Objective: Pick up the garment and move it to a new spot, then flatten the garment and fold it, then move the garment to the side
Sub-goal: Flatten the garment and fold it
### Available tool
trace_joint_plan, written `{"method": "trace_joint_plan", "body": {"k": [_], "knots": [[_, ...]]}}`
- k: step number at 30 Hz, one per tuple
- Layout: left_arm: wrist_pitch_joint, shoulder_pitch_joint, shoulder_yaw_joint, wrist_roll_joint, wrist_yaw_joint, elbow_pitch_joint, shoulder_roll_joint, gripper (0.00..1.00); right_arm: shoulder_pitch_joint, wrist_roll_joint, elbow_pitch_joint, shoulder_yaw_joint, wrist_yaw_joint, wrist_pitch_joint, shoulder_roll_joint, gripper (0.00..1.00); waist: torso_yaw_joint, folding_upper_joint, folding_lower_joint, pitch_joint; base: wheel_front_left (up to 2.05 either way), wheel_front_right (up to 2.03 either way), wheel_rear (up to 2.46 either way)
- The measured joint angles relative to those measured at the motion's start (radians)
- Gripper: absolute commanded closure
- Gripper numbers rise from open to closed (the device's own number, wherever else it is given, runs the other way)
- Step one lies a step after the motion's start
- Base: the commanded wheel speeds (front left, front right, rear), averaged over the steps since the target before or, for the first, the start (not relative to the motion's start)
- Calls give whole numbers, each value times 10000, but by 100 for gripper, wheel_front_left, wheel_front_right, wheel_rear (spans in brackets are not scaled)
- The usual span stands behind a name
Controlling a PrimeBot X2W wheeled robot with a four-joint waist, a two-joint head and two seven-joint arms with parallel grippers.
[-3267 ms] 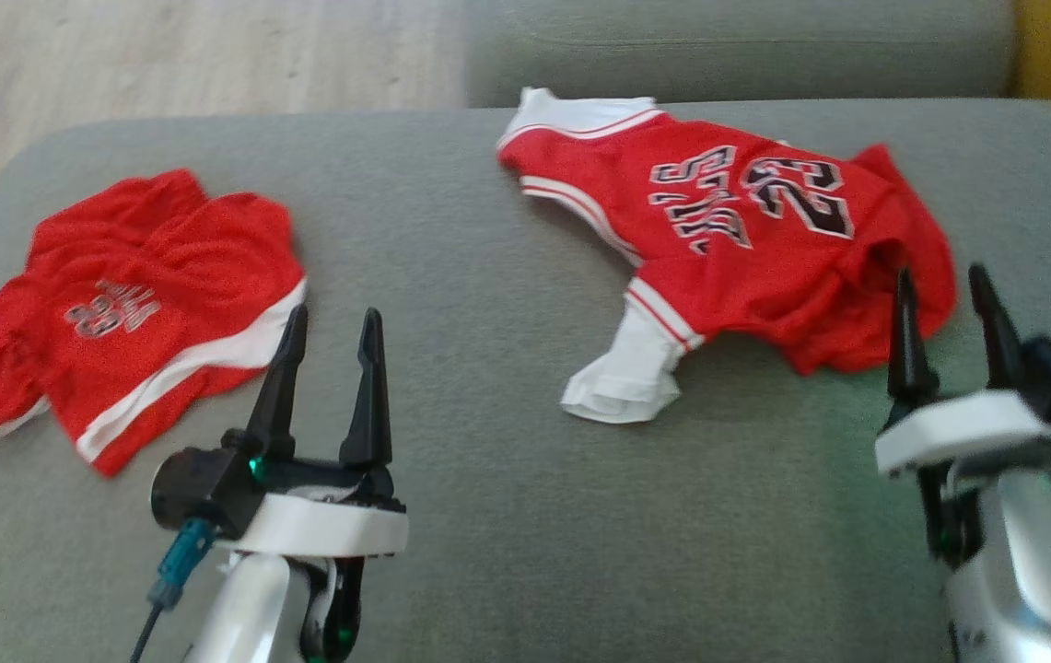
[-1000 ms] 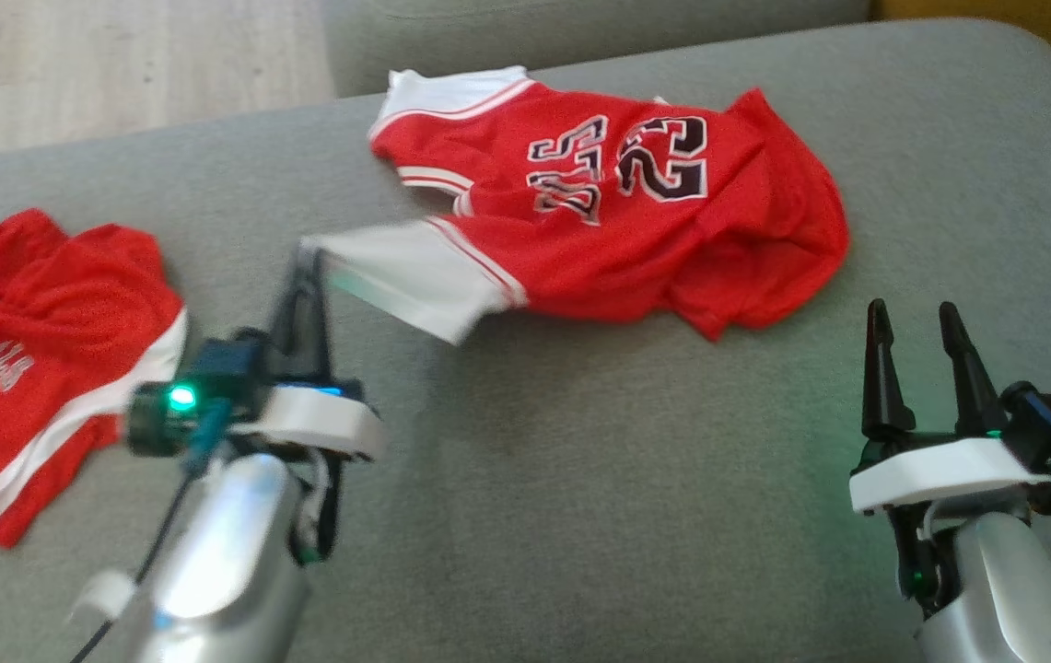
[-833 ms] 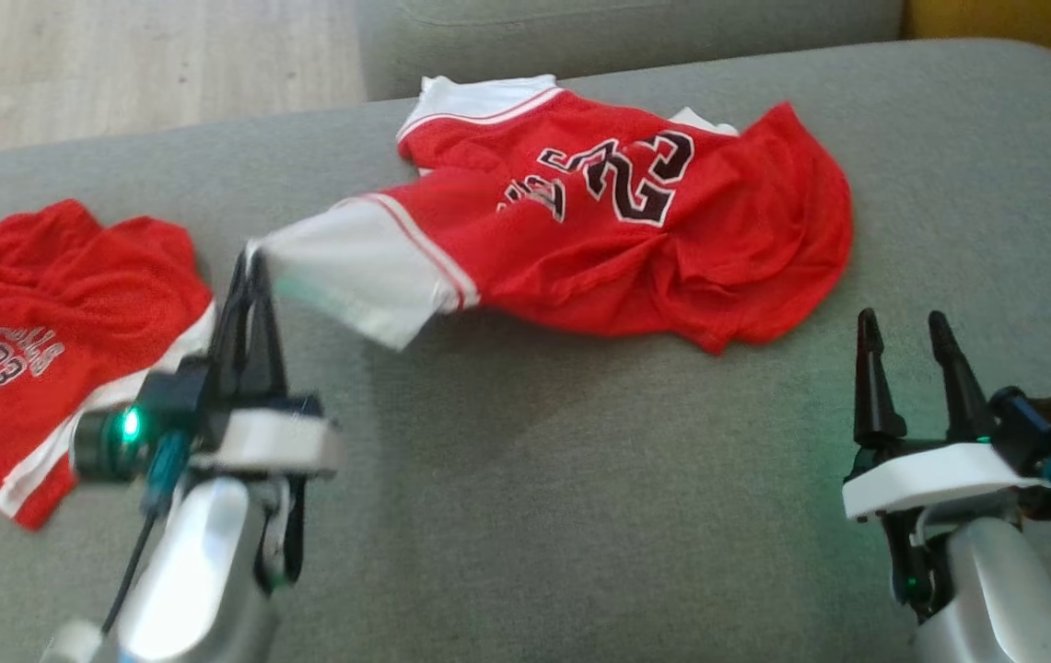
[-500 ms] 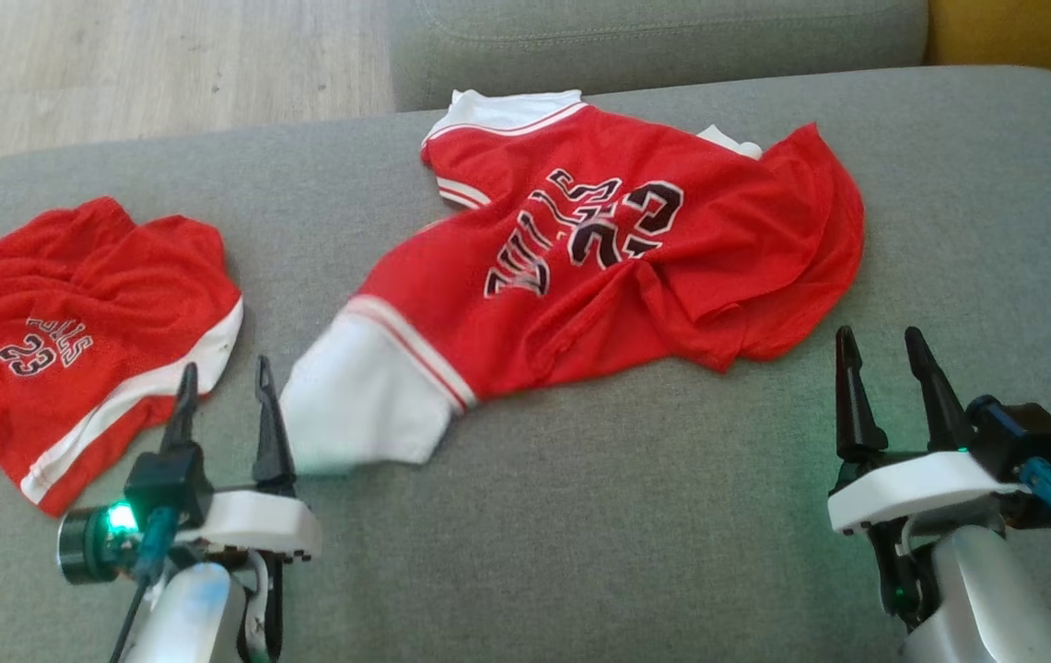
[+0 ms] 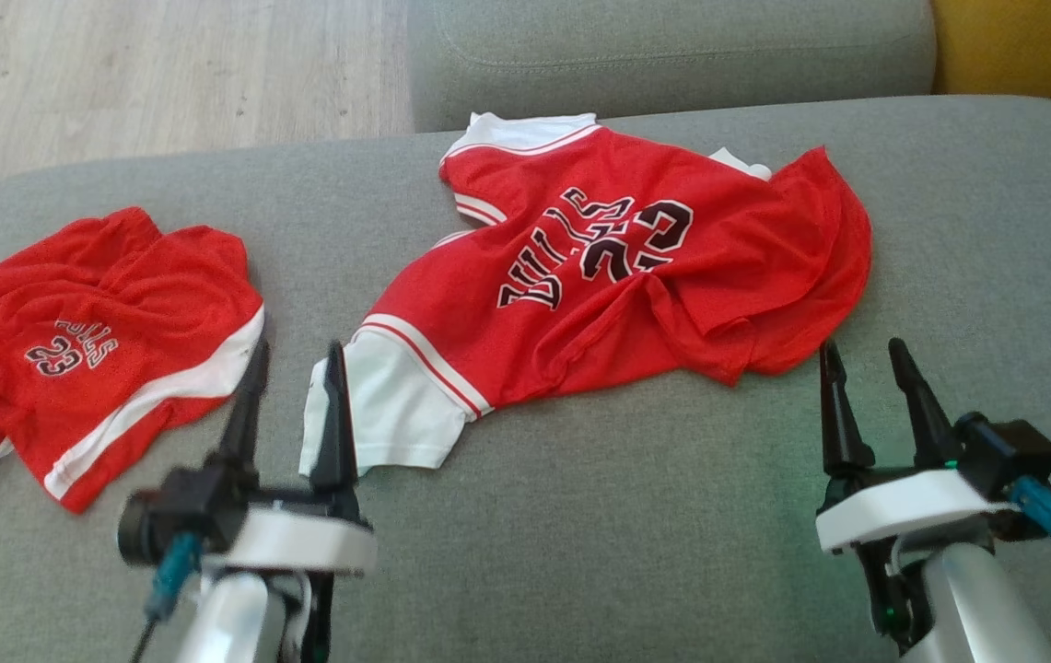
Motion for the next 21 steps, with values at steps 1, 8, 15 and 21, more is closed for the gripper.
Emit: {"method": "trace_joint_plan", "body": {"k": [1,8,15,21], "knots": [[0,170,-4,54,-48,-6,-35,0,56,44,-27,35,0,-10,0,0,4,0,0,-20,0,0,0],[0,838,56,157,-228,-65,-236,0,182,48,-153,184,0,-12,0,0,-32,0,0,-38,0,0,0],[0,760,96,334,-355,-52,-276,0,156,17,81,222,0,-35,0,0,63,0,1,234,0,0,0],[0,518,96,334,-408,65,-291,0,-98,169,1045,502,0,464,0,0,219,0,1,546,0,0,0]]}}
